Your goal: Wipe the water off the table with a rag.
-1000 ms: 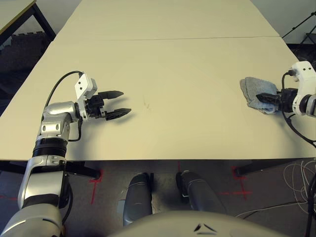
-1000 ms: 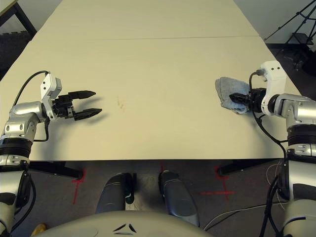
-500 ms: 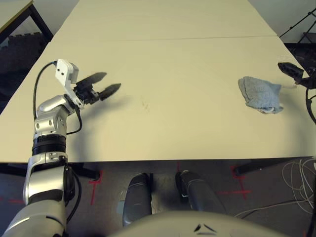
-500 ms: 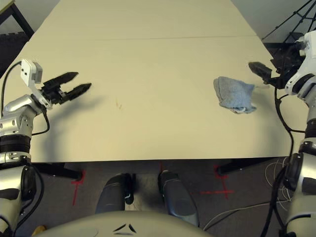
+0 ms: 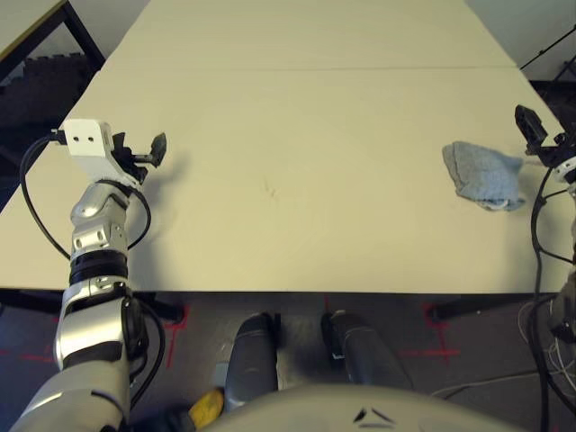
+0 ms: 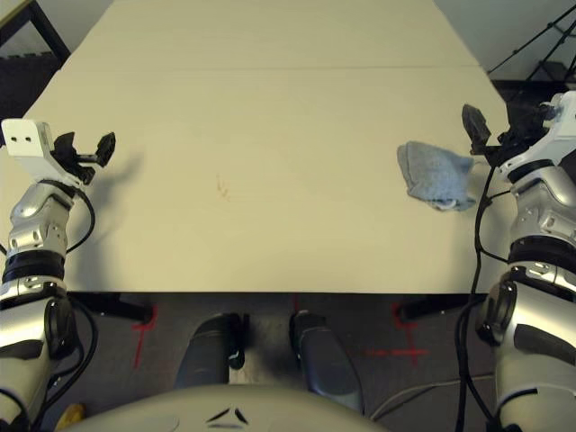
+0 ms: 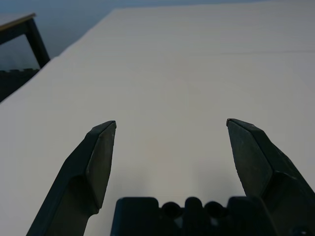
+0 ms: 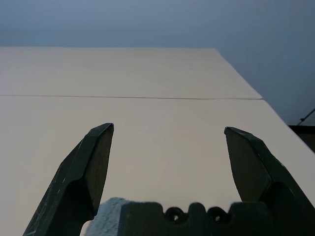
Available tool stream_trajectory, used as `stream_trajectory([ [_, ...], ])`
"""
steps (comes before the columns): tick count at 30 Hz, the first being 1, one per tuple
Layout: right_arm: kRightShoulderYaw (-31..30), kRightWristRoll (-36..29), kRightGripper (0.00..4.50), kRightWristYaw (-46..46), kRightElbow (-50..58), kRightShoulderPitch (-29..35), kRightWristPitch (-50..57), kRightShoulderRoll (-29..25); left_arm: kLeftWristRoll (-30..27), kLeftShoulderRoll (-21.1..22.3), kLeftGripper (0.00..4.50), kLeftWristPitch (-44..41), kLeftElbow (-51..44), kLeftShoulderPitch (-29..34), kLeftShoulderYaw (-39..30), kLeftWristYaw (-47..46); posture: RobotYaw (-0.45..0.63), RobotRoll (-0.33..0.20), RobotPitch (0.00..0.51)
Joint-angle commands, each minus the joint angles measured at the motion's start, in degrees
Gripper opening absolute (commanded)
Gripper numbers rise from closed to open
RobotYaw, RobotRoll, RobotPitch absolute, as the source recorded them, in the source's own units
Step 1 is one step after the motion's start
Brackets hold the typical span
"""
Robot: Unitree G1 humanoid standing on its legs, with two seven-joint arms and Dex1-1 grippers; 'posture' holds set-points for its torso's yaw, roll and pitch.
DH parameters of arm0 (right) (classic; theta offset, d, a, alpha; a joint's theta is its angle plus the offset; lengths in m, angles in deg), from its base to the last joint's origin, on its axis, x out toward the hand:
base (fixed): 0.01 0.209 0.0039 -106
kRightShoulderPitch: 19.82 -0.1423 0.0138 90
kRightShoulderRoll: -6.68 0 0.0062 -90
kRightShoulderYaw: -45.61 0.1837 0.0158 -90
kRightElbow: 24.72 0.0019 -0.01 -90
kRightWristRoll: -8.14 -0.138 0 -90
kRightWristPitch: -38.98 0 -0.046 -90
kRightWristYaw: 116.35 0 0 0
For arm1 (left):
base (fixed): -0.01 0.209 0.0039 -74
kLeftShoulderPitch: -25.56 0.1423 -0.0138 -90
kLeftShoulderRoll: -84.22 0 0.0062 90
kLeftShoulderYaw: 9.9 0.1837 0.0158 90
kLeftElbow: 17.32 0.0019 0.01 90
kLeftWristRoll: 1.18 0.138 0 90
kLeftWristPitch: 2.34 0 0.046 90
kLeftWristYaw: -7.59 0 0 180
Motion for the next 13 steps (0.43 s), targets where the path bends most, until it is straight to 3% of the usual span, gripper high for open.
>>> stream_trajectory([
  [1, 0.28, -0.36, 4.48, -0.87, -1.03, 1.18, -2.46, 1.26, 0.89, 1.2, 4.5, 1.41, 2.19, 0.33, -0.58, -1.09, -0.1, 0.0, 0.136],
  [13, 0.76, -1.17, 4.48, -1.24, -2.92, -0.7, -2.96, 1.67, 1.4, 1.97, 4.5, 2.58, 3.72, -0.55, 0.06, -1.47, -0.1, 0.0, 0.138],
])
